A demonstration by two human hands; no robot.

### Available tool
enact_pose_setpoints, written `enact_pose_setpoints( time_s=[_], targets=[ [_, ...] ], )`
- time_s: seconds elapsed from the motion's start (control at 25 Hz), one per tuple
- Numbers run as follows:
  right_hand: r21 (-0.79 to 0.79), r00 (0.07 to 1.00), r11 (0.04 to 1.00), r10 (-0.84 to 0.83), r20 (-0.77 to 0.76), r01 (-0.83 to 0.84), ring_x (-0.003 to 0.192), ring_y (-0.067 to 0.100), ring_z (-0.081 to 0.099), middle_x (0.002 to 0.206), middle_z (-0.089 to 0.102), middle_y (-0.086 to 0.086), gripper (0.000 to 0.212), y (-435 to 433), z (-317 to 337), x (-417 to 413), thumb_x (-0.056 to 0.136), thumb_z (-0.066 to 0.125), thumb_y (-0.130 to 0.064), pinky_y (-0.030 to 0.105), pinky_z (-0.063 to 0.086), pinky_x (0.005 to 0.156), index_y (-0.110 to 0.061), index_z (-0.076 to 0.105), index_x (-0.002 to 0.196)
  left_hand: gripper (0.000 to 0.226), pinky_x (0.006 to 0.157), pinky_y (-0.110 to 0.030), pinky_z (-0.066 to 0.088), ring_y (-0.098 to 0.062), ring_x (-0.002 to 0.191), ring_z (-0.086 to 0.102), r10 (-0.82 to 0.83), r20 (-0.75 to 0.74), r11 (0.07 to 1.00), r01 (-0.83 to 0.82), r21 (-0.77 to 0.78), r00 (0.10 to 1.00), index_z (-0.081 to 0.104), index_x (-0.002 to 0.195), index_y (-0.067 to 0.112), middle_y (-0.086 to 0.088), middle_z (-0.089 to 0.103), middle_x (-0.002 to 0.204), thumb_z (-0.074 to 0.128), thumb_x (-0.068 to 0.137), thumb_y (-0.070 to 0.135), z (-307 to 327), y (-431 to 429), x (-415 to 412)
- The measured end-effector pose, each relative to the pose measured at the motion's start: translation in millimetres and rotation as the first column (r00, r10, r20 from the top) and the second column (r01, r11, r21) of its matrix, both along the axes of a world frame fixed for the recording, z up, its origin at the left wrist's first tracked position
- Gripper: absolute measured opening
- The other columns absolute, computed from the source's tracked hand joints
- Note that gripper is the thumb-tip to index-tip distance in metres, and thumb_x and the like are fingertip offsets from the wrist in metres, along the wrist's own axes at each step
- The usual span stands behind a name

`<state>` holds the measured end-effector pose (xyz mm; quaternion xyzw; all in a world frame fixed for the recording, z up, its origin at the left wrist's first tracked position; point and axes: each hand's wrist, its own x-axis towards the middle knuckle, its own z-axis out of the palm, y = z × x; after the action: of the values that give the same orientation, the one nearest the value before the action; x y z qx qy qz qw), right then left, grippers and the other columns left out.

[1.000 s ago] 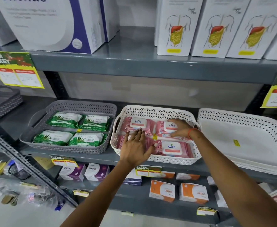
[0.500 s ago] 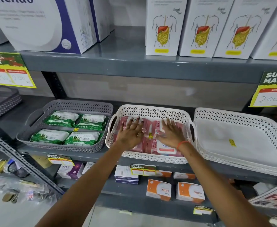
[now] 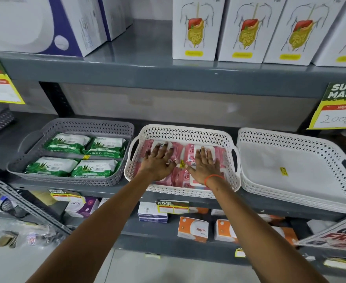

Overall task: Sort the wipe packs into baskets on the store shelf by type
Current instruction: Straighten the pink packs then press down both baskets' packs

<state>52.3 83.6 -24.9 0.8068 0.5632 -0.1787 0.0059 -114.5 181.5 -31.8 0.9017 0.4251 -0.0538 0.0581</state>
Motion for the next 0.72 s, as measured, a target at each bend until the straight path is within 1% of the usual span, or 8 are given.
enact_pose_setpoints(
  time_s=[0.08,0.16,0.28,0.36,0.44,0.56,0.64,0.72],
  targets=[
    [-0.015,1.000,1.000,-0.024,-0.015,0.024,0.147,0.027,-0.017,0.159,-0.021,0.007,0.075,1,12,-4,0.096,0.019,-0.057,0.052,-0.004,0.120,-0.015,-0.010,0.150,0.062,0.113,-0.051,-0.007,-0.022,0.143,-0.013,0.004,0.060,0.999,-0.001,-0.036,0.998,-0.012,0.145,0.030,0.001,-0.015,0.156,0.013,0.094,0.055,7,-3,-3],
    [0.068,0.995,0.994,-0.084,-0.048,0.087,0.149,0.026,-0.012,0.161,-0.015,0.007,0.070,10,27,-15,0.098,0.022,-0.051,0.053,-0.003,0.120,-0.014,-0.004,0.151,0.059,0.114,-0.049,-0.008,-0.022,0.143,-0.010,0.035,0.176,0.999,-0.031,-0.028,0.984,-0.007,0.146,0.029,0.000,-0.010,0.158,0.017,0.097,0.049,16,-4,-12],
    [0.349,0.987,0.927,-0.102,-0.123,0.139,0.150,0.026,0.004,0.162,0.006,0.011,0.064,45,50,-72,0.098,0.034,-0.038,0.051,0.006,0.122,-0.008,0.014,0.150,0.056,0.115,-0.044,-0.006,-0.018,0.145,-0.001,0.047,0.352,0.991,-0.088,0.101,0.935,0.003,0.148,0.025,-0.001,0.002,0.158,0.024,0.099,0.040,31,14,-59],
    [0.584,0.982,0.803,-0.009,-0.187,0.118,0.145,0.032,0.024,0.154,0.030,0.019,0.055,76,61,-131,0.094,0.048,-0.027,0.044,0.021,0.121,-0.001,0.036,0.142,0.055,0.115,-0.045,-0.003,-0.016,0.145,0.002,0.073,0.416,0.976,-0.151,0.157,0.907,0.007,0.148,0.023,0.000,0.004,0.158,0.026,0.099,0.038,36,36,-113],
    [0.648,0.962,0.756,0.098,-0.254,0.094,0.138,0.034,0.035,0.146,0.042,0.022,0.049,105,66,-184,0.091,0.053,-0.019,0.039,0.028,0.117,0.001,0.045,0.135,0.056,0.115,-0.047,-0.002,-0.017,0.145,0.000,0.148,0.407,0.961,-0.228,0.154,0.901,0.008,0.149,0.020,0.000,0.001,0.158,0.027,0.099,0.039,39,63,-168],
    [0.456,0.950,0.884,0.224,-0.219,-0.103,0.146,0.029,0.020,0.157,0.024,0.015,0.060,145,53,-247,0.094,0.050,-0.031,0.044,0.020,0.121,-0.002,0.031,0.143,0.059,0.114,-0.049,-0.004,-0.021,0.144,-0.010,0.319,0.190,0.943,-0.331,0.040,0.929,-0.003,0.148,0.023,-0.001,-0.011,0.158,0.023,0.099,0.043,37,108,-245],
    [0.229,0.960,0.945,0.262,-0.101,-0.234,0.150,0.029,-0.001,0.163,0.000,0.009,0.073,160,33,-264,0.094,0.044,-0.047,0.051,0.007,0.122,-0.015,0.013,0.151,0.060,0.116,-0.052,0.001,-0.028,0.144,-0.010,0.301,0.024,0.953,-0.301,-0.020,0.953,-0.003,0.148,0.022,-0.004,-0.011,0.158,0.025,0.099,0.043,29,128,-272],
    [0.096,0.965,0.961,0.262,-0.025,-0.258,0.149,0.031,-0.011,0.162,-0.012,0.006,0.078,168,16,-270,0.091,0.037,-0.060,0.054,-0.001,0.121,-0.025,0.004,0.152,0.059,0.115,-0.054,0.005,-0.030,0.144,-0.006,0.263,0.022,0.963,-0.262,-0.060,0.964,0.004,0.149,0.023,-0.005,-0.006,0.159,0.029,0.099,0.042,19,138,-284]
  ],
)
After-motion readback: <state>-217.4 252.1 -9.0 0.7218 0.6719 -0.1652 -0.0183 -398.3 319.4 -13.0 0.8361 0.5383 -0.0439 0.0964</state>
